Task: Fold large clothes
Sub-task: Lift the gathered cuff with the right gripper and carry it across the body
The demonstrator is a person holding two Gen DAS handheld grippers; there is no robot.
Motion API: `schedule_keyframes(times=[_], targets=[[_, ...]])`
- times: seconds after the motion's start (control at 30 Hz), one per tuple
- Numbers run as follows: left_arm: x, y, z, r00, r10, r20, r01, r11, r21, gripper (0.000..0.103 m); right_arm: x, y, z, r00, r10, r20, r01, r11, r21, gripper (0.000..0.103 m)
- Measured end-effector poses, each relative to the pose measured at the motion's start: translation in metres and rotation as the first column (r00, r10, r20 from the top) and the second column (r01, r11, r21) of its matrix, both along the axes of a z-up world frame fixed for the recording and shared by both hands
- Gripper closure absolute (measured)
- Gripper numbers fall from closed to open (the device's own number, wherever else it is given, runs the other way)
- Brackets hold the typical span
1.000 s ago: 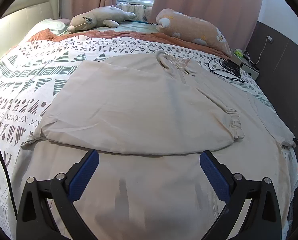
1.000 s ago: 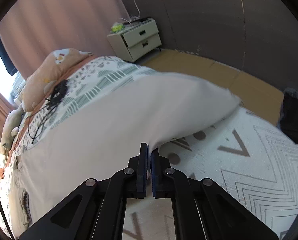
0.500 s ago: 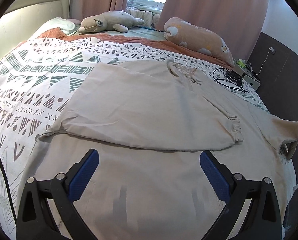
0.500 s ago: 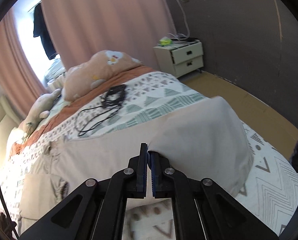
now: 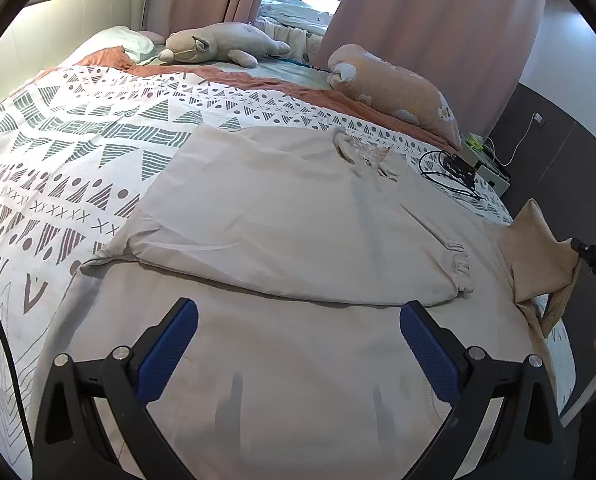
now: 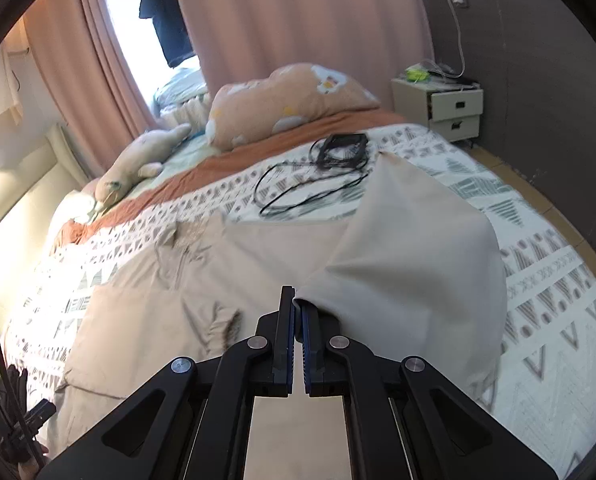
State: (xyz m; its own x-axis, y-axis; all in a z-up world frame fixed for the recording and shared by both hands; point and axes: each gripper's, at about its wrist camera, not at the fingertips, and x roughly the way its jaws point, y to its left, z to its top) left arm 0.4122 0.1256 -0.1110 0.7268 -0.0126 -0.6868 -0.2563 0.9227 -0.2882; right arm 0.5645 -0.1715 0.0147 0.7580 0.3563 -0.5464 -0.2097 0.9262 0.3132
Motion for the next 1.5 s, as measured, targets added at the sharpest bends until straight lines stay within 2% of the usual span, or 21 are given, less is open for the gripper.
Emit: schedule_keyframes(times=[0.13,0.27,0.33,0.43,0.5,0.53,0.6,0.63,0.67,0.73,0.8,0.93,1.2,1.33,1.5], targets=[[-0.006,0.006,0.004,0.999,-0.008,0.037,0.011,0.998,-0.064,0.000,0.006,0.023,-0.015,0.998,0.022,-0.067,-0.021,1.000,0.015,0.103],[-0.008,0.005,0.008,0.999,-0.023,0.048,0.026,0.998,-0.062,0.000,0.021,0.031,-0.033,0.986,0.051,-0.158,-0.041,0.997,0.067,0.102],[-0.009,0.005,0.009,0.998,-0.022,0.053,0.025,0.997,-0.067,0.000,0.023,0.036,-0.033,0.988,0.042,-0.151,-0.037,0.999,0.032,0.102],[-0.007,0.003,0.009,0.998,-0.036,0.060,0.042,0.994,-0.096,0.000,0.012,0.032,-0.023,0.995,0.026,-0.093,-0.026,1.000,0.005,0.099],[-0.005,-0.001,0.009,0.997,-0.044,0.063,0.050,0.994,-0.099,0.000,0.007,0.023,-0.019,0.998,0.021,-0.061,-0.021,1.000,-0.014,0.096],[-0.004,-0.004,0.008,0.997,-0.048,0.062,0.054,0.994,-0.097,0.000,0.006,0.015,-0.017,0.998,0.022,-0.053,-0.023,1.000,-0.012,0.092],[0.000,-0.009,0.007,0.997,-0.057,0.060,0.062,0.994,-0.095,0.000,0.001,0.006,-0.018,0.999,0.019,-0.041,-0.019,1.000,-0.007,0.060],[0.002,-0.012,0.007,0.996,-0.061,0.057,0.066,0.993,-0.094,0.000,0.000,-0.002,-0.017,1.000,0.008,-0.028,-0.008,1.000,-0.008,0.007],[0.004,-0.015,0.006,0.996,-0.066,0.055,0.071,0.993,-0.092,0.000,-0.003,-0.013,-0.016,1.000,-0.009,-0.009,0.009,1.000,-0.012,0.000],[0.006,-0.021,0.005,0.996,-0.077,0.051,0.081,0.993,-0.082,0.000,-0.009,-0.024,-0.019,0.999,-0.029,0.024,0.029,0.999,-0.015,0.000],[0.008,-0.026,0.004,0.995,-0.087,0.044,0.090,0.994,-0.063,0.000,-0.009,-0.040,-0.026,0.999,-0.048,0.007,0.048,0.999,-0.007,0.000],[0.010,-0.036,0.004,0.995,-0.099,0.032,0.100,0.995,-0.020,0.000,0.003,-0.067,-0.050,0.989,-0.085,-0.120,0.089,0.995,0.034,0.000],[0.016,-0.044,-0.003,0.995,-0.097,-0.001,0.097,0.995,0.010,0.000,0.015,-0.103,-0.101,0.970,-0.074,-0.232,0.105,0.987,0.125,0.001],[0.020,-0.049,-0.008,0.994,-0.104,-0.025,0.105,0.994,0.029,0.000,0.026,-0.110,-0.120,0.957,-0.054,-0.283,0.109,0.977,0.183,0.023],[0.021,-0.052,-0.009,0.993,-0.113,-0.031,0.114,0.992,0.048,0.000,0.048,-0.098,-0.139,0.932,-0.043,-0.359,0.106,0.982,0.157,0.030]])
